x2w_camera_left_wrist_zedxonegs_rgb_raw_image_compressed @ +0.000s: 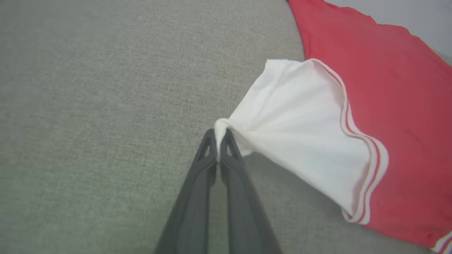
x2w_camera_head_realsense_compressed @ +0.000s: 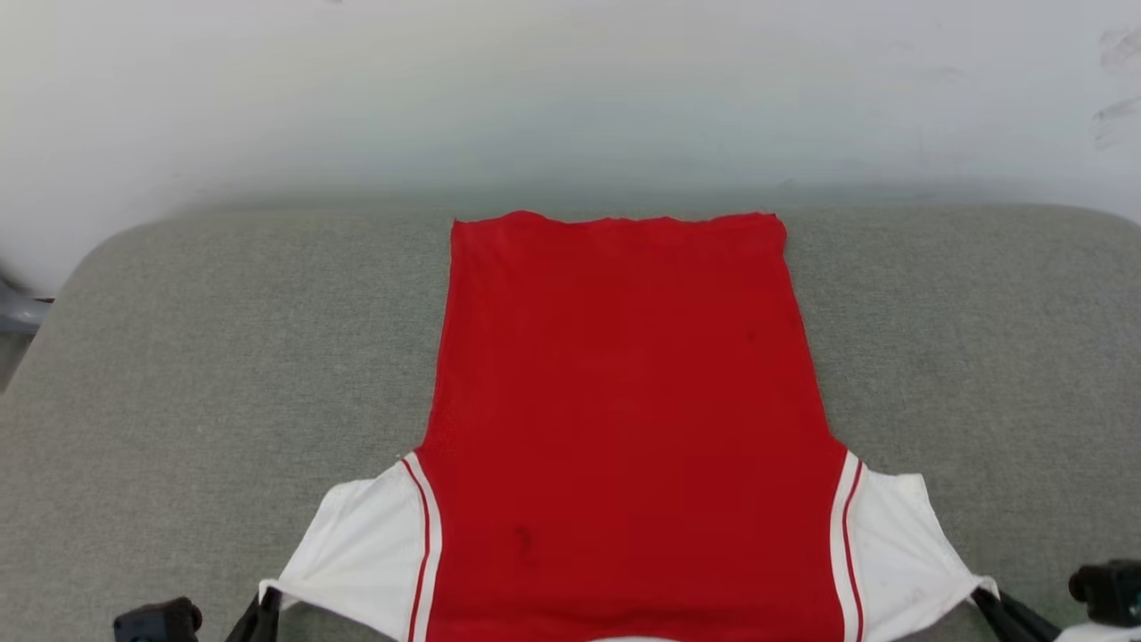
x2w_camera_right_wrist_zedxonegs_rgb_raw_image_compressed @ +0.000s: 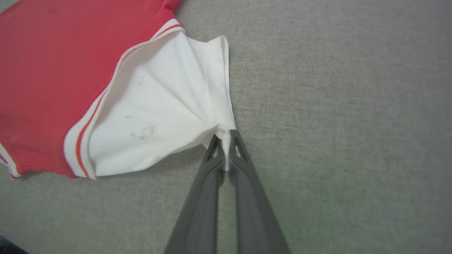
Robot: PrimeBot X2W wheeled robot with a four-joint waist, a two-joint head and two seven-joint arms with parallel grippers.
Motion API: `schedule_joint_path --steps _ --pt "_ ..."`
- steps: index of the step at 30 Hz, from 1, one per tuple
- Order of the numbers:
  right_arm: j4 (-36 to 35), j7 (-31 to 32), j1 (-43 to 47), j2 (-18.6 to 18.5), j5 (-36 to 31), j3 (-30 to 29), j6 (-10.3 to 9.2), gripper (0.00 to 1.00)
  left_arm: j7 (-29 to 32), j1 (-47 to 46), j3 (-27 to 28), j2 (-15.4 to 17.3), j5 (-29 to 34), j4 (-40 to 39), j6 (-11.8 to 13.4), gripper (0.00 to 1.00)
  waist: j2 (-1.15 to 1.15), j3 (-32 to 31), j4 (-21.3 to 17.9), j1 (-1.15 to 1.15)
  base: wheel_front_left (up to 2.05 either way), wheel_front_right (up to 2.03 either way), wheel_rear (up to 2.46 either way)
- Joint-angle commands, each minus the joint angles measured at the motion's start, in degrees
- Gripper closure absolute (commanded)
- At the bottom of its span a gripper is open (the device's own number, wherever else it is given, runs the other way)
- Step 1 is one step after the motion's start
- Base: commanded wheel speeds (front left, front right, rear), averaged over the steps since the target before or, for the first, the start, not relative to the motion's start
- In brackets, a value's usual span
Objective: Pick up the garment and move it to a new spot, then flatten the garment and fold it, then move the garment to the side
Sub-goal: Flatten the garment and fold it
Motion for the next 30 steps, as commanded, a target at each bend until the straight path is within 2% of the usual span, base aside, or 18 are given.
schedule_joint_path --steps 1,9,10,11,12,13,18,22,27,30 --pt "0.2 0.1 2.5 -0.2 0.2 -0.9 -0.12 1.0 -0.4 1.7 1.0 0.1 -0.3 -0.4 0.4 1.0 0.0 -0.3 0.4 0.02 0.0 0.0 0.0" --pt "-1.7 2.1 10.0 0.1 -1.6 -6.1 -0.13 1.0 -0.4 6.0 2.2 -2.3 1.6 -2.0 0.7 1.0 0.0 -0.2 1.3 0.02 0.0 0.0 0.0" --pt "-2.1 2.4 9.9 0.3 -2.0 -7.0 -0.13 0.91 -0.4 6.0 2.3 -2.6 2.0 -2.1 0.6 1.0 0.0 0.1 1.3 0.02 0.0 0.0 0.0" --pt "-2.7 2.2 9.5 0.5 -2.8 -7.8 -0.13 0.66 -0.4 5.7 2.1 -2.8 2.4 -2.2 0.4 1.0 0.0 0.4 1.3 0.02 0.0 0.0 0.0" --pt "-2.7 2.2 9.5 0.5 -2.8 -7.8 -0.13 0.66 -0.4 5.7 2.1 -2.8 2.4 -2.2 0.4 1.0 0.0 0.4 1.3 0.02 0.0 0.0 0.0" --pt "-3.3 2.3 7.7 0.7 -4.8 -9.7 -0.13 0.0 -0.4 4.6 1.9 -3.3 3.0 -2.3 0.2 1.0 0.0 1.0 1.1 0.02 0.0 0.0 0.0" --pt "-5.0 2.8 5.2 0.5 -8.3 -14.4 -0.11 0.0 -0.4 2.8 1.6 -4.0 4.5 -2.9 -0.3 1.0 0.0 1.7 1.3 0.02 0.0 0.0 0.0" --pt "-9.1 3.5 1.2 -1.6 -10.6 -22.0 -0.11 0.0 -0.4 1.9 3.3 -5.3 5.8 -5.1 -0.1 1.0 0.0 3.0 1.9 0.02 0.0 0.0 0.0" --pt "-17.3 7.7 -5.3 -3.9 -14.0 -31.0 -0.1 0.0 -0.4 1.0 4.5 -6.1 8.1 -8.7 0.5 1.0 0.0 5.9 3.4 0.02 0.0 0.0 0.0" --pt "-22.3 11.9 -11.0 -3.9 -15.7 -35.3 -0.09 0.0 -0.4 -0.4 4.3 -6.3 9.7 -10.2 0.7 1.0 0.0 8.3 4.8 0.02 0.0 0.0 0.0"
